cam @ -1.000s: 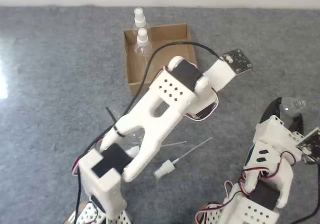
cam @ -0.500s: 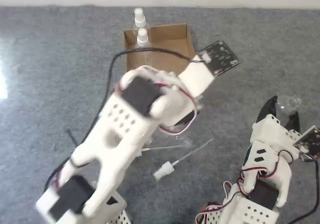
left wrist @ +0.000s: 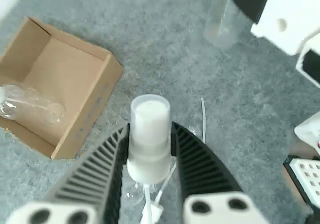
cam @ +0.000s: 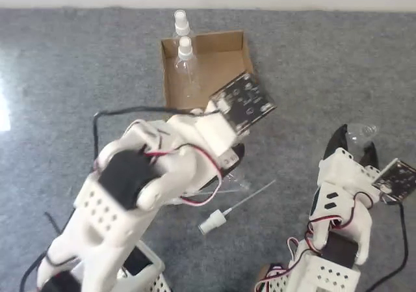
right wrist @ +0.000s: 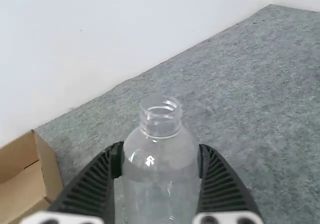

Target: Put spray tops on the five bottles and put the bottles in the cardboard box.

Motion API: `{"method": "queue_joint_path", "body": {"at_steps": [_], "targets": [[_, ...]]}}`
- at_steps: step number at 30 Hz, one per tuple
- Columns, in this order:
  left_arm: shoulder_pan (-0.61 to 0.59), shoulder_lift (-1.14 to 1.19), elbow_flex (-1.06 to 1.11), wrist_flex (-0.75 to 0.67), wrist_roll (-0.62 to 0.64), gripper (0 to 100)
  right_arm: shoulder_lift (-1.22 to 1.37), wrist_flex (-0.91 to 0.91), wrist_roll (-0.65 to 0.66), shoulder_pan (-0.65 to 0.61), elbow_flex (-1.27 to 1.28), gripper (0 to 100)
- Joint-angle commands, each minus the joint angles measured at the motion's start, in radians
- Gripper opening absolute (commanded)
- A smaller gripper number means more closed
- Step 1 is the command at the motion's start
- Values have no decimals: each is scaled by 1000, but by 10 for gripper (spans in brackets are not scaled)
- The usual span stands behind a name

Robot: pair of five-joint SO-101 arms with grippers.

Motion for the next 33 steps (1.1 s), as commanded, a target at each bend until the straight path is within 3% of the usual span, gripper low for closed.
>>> {"method": "queue_joint_path", "body": {"at_steps": [1, 7, 20, 26, 33], "targets": [[-61, -160, 71, -97, 26, 13, -22, -24, 51, -12, -15, 41], [-196, -301, 193, -213, 104, 13, -22, -18, 55, -77, -14, 41], [-222, -589, 414, -364, 167, 13, -22, -13, 61, -205, -12, 43], [-290, -730, 558, -468, 244, 13, -22, -21, 172, -326, 8, 41], [-322, -895, 697, -563, 264, 13, -22, -21, 203, -443, 8, 41]]}}
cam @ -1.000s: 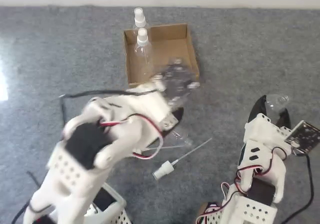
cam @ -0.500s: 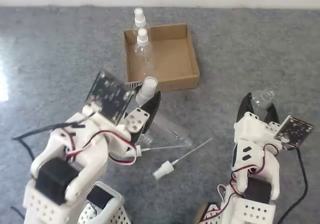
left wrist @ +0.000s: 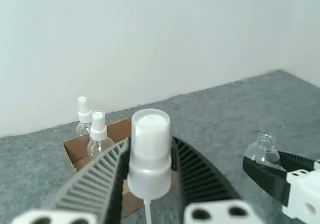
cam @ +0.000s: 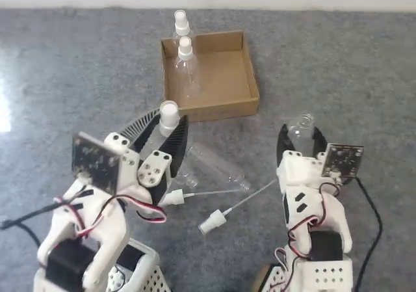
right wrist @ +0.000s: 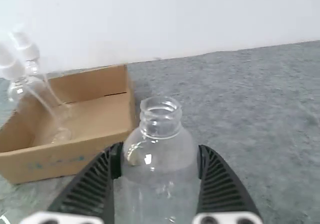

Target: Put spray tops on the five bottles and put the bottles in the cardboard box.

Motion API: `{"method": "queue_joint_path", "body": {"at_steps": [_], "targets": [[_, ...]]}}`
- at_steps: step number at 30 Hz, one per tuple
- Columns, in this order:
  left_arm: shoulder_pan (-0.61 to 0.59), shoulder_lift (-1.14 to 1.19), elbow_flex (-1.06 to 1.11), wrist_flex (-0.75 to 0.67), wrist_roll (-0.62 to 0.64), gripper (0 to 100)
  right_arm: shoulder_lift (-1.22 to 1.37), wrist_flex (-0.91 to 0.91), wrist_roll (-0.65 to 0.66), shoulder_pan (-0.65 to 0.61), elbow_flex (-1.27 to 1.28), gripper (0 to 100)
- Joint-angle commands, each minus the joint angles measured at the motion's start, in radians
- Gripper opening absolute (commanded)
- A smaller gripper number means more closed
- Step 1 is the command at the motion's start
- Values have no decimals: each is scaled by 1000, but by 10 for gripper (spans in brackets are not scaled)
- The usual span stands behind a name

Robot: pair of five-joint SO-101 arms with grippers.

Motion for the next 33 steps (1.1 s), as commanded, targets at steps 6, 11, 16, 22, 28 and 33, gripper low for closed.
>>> {"method": "queue_joint_path", "body": {"at_steps": [6, 11, 16, 22, 28, 33], "targets": [[-26, -166, 65, -72, 15, 13, -21, -21, 69, -125, -21, 41], [-28, -178, 65, -69, 15, 13, -21, -31, 69, -209, -80, 43], [-48, -178, 65, -71, 17, 13, -12, -131, 71, -355, -143, 41], [-158, -180, 56, -80, 104, 13, -10, -283, 71, -493, -138, 43], [-173, -180, 35, -84, 120, 13, -18, -297, 69, -519, -61, 44], [-175, -180, -5, -86, 120, 13, -18, -297, 69, -527, -8, 45]]}}
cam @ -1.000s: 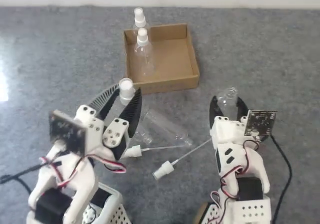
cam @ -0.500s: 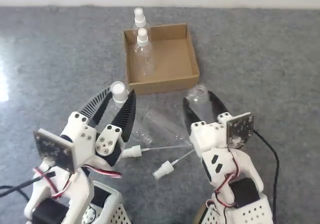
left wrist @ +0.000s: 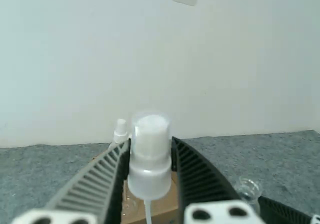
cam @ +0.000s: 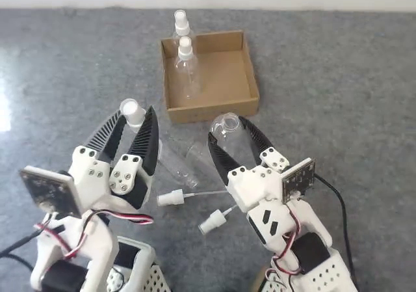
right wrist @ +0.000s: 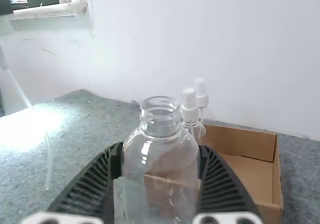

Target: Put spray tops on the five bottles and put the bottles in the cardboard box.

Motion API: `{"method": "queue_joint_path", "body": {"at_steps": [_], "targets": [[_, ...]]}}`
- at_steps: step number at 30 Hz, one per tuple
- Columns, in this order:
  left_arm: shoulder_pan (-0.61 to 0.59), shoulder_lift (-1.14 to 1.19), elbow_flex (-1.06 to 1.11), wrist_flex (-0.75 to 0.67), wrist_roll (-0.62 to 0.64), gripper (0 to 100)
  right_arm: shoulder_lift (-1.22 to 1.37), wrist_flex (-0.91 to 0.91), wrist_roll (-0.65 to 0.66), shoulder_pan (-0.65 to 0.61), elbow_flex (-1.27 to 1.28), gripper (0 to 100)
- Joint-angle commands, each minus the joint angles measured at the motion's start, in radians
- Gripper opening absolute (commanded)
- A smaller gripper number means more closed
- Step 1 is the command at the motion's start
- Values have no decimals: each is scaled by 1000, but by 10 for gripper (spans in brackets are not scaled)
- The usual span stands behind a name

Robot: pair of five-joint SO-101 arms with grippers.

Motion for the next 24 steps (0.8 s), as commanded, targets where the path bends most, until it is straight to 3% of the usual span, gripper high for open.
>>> {"method": "queue_joint_path", "body": {"at_steps": [1, 9, 18, 24], "targets": [[-5, -8, -79, -29, 9, 13, -18, -25, 15, -25, 0, 45], [-5, -8, -174, -29, 12, 13, -19, -25, 210, -183, 57, 42], [-5, -6, -203, -107, 140, 13, -19, -15, 219, -205, 66, 41], [0, -8, -193, -87, 210, 13, -19, -25, 221, -206, 92, 41]]}}
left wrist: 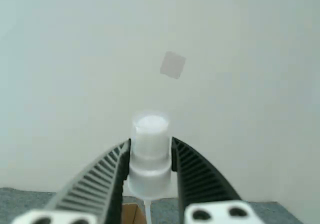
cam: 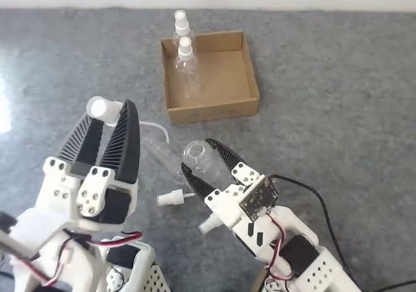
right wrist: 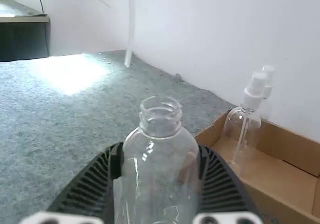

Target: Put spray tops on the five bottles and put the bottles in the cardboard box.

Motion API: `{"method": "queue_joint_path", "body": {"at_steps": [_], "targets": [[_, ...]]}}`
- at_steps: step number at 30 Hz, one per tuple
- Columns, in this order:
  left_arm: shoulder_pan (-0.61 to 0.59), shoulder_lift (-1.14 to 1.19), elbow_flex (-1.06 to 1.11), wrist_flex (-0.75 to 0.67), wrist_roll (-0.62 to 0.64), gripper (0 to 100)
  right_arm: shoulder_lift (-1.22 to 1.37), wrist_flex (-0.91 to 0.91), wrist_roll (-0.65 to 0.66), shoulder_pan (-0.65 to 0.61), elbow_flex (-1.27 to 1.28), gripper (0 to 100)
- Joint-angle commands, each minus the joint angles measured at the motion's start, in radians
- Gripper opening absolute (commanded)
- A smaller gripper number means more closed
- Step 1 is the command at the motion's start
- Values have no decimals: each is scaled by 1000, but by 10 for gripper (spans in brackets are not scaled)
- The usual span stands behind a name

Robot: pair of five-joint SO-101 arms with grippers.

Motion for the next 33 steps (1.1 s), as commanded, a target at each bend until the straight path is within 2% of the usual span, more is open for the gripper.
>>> {"method": "queue_joint_path", "body": {"at_steps": [1, 14, 18, 33], "targets": [[0, -8, -35, -5, 60, 13, -19, -25, 21, -8, 11, 41], [28, -8, 8, -6, 118, 13, -12, -51, 23, -59, 14, 41], [110, -8, 22, -8, 101, 13, -12, -51, 23, -59, 14, 41], [124, -8, 79, 5, 57, 13, -19, -45, 23, -58, 11, 41]]}}
